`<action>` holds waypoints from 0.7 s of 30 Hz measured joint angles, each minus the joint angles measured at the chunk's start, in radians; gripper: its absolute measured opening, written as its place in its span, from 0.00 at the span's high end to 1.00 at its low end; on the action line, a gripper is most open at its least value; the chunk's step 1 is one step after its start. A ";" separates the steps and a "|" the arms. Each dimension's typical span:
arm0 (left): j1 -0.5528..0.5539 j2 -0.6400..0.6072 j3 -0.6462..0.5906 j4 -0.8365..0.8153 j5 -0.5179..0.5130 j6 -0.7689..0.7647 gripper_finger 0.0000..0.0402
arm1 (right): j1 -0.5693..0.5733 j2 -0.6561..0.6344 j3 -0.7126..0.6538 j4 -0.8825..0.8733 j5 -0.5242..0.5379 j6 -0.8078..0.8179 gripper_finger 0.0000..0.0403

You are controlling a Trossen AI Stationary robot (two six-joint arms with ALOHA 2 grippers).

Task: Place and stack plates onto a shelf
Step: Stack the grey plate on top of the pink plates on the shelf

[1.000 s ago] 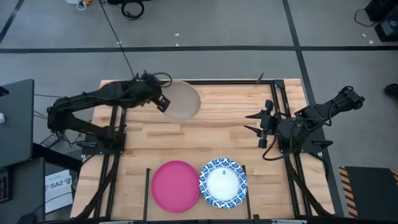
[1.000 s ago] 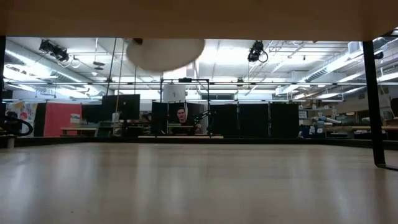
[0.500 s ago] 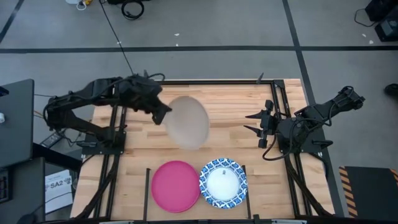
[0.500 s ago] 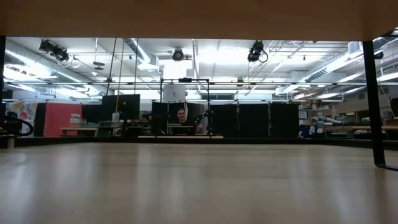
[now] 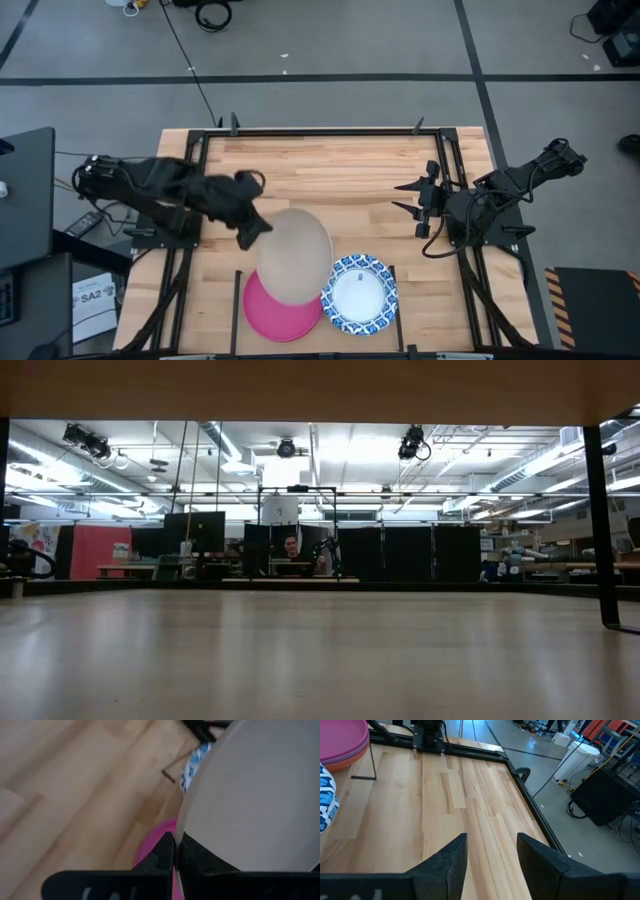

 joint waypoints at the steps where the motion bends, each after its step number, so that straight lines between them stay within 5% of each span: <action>1: -0.022 0.011 0.000 -0.006 -0.002 -0.015 0.96 | 0.000 0.000 0.000 0.000 0.000 0.000 0.56; 11: -0.157 0.141 0.000 -0.013 0.045 -0.104 0.96 | 0.000 0.000 0.000 -0.002 0.000 0.000 0.56; 21: -0.167 0.209 0.000 -0.155 0.086 -0.106 0.96 | 0.000 0.000 0.000 -0.003 -0.003 0.000 0.56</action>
